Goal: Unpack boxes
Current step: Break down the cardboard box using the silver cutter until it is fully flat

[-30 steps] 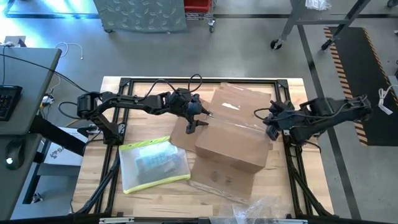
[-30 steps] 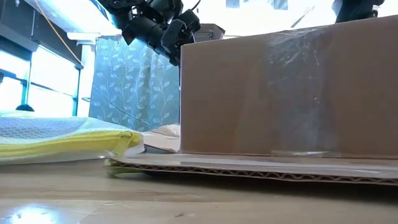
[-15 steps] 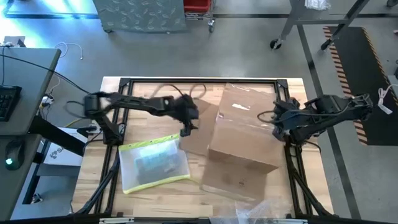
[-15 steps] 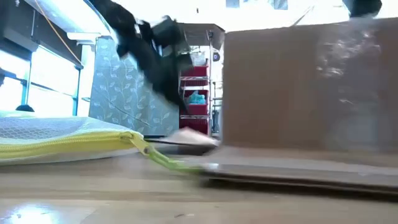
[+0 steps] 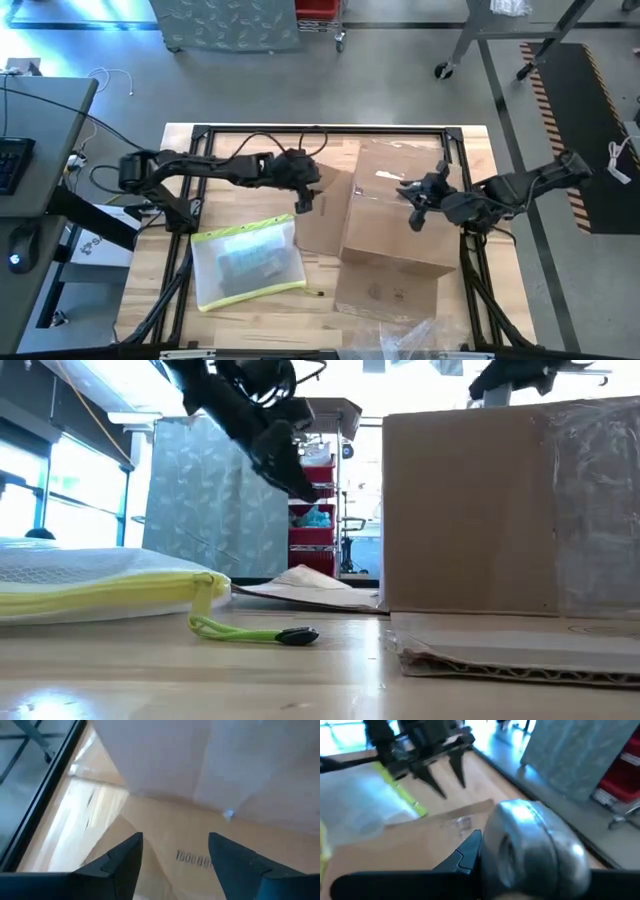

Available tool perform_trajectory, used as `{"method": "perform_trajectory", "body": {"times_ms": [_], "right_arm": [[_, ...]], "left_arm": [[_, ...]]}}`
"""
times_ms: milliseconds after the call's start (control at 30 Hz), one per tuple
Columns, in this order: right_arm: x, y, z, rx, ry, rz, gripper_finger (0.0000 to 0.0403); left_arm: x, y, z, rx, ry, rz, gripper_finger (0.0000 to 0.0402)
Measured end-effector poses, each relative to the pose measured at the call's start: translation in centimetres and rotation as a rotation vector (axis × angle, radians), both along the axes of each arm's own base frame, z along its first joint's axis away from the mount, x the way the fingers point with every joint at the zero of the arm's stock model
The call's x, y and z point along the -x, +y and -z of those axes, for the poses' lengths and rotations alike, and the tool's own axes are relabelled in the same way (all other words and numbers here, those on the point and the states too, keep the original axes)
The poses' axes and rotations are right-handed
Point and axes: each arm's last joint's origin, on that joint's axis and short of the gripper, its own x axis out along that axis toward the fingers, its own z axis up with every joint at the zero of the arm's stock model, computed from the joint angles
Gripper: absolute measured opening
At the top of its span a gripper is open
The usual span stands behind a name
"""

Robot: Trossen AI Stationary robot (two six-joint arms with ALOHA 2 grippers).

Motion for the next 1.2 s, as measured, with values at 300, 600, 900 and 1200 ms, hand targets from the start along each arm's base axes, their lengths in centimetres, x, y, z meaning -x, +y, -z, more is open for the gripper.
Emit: {"method": "perform_trajectory", "body": {"times_ms": [300, 600, 900, 1200], "right_arm": [[0.7, 1.1, -1.6, 0.114, -0.126, 0.05, 0.0055], [0.9, 1.5, -1.6, 0.132, -0.128, 0.044, 0.0055], [0.6, 1.8, -1.1, 0.119, -0.104, 0.028, 0.0055], [-0.7, 3.5, -0.1, 0.153, -0.078, 0.017, 0.0055]], "left_arm": [[-3.7, -5.8, -4.4, 0.172, -0.428, 0.285, 0.0143], [-8.0, -9.1, -1.2, 0.218, -0.168, 0.331, 0.0054], [-6.4, -7.1, -1.6, 0.057, 0.145, 0.165, 0.0015], [0.0, -3.2, -7.1, -0.446, 0.318, -0.28, 0.0]]}}
